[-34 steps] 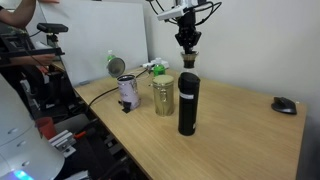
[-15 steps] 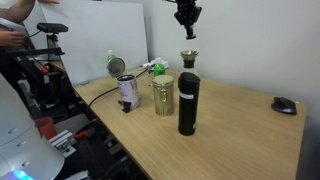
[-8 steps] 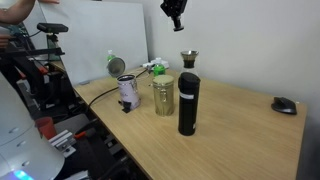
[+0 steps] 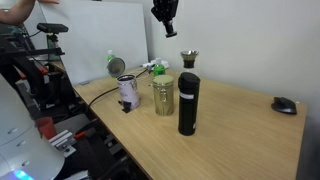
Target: Remove the lid from the clear bottle and put it on the table
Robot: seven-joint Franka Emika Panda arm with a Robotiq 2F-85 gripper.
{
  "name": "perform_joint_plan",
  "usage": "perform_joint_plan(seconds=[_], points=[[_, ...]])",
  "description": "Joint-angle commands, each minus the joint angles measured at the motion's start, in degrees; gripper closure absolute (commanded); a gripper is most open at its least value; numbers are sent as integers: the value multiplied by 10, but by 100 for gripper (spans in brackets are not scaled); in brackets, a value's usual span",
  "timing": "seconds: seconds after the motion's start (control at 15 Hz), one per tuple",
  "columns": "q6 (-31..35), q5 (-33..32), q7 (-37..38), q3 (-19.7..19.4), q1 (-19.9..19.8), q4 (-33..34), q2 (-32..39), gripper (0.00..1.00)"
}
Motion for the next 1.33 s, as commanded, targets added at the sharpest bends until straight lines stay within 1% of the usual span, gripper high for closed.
perform_joint_plan(seconds=[0.0,0.4,0.6,0.73,0.8,1.0,1.13,1.27], points=[[10,-15,43,8,-29,-78,-59,99],[22,-19,116,15,-68,-193,-126,99],[48,-11,150,7,-96,-240,-131,99],[73,-6,159,2,-112,-267,-125,99],[77,3,151,-4,-114,-245,-96,99],[105,30,134,-22,-118,-252,-75,99],[113,58,105,-40,-108,-252,-52,99],[120,71,74,-46,-104,-252,-33,99]])
